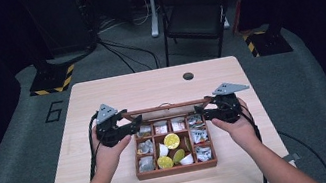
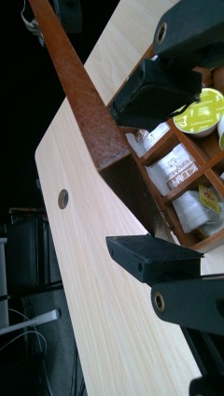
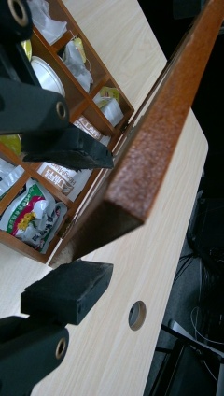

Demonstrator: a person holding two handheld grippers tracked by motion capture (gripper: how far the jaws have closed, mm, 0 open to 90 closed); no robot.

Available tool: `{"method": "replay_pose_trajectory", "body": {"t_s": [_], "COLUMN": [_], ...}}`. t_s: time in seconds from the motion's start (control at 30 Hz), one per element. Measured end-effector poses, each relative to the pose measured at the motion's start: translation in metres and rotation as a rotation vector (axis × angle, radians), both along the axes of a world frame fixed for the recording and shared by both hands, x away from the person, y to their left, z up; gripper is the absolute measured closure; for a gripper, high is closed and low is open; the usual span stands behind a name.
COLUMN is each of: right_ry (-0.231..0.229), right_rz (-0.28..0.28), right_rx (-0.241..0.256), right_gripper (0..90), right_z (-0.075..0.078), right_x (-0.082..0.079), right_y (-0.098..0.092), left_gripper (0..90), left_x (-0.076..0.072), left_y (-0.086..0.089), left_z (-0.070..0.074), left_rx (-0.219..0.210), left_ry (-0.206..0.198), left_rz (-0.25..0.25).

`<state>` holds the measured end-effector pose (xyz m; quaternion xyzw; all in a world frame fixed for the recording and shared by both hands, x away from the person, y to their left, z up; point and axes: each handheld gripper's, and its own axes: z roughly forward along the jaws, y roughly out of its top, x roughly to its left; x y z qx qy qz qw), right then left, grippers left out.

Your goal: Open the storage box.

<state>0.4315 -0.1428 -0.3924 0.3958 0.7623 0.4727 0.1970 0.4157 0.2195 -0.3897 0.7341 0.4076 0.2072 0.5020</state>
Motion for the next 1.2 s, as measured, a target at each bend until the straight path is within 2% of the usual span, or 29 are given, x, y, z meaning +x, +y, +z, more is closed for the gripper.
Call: {"method": "replay_pose_trajectory", "body": {"t_s": [0.47, 0.67, 1.0, 1.2], "right_ry": [0.012, 0.001, 0.013, 0.027], "right_rz": [-0.025, -0.026, -0.033, -0.036], "right_rx": [0.0, 0.0, -0.005, -0.008], "right_gripper": [42.1, 42.3, 42.2, 40.7], "right_z": [-0.004, -0.005, -0.01, -0.017], "right_x": [0.015, 0.02, 0.028, 0.035], "right_y": [0.003, 0.005, 0.008, 0.009], "left_gripper": [35.7, 35.7, 35.7, 33.8], "left_x": [0.015, 0.021, 0.028, 0.035], "left_y": [-0.004, -0.003, -0.006, -0.009], "left_z": [-0.004, -0.006, -0.012, -0.018], "left_rx": [-0.015, -0.032, -0.026, -0.016], "left_ry": [-0.018, -0.02, -0.027, -0.012], "left_rz": [0.025, 0.026, 0.038, 0.044]}}
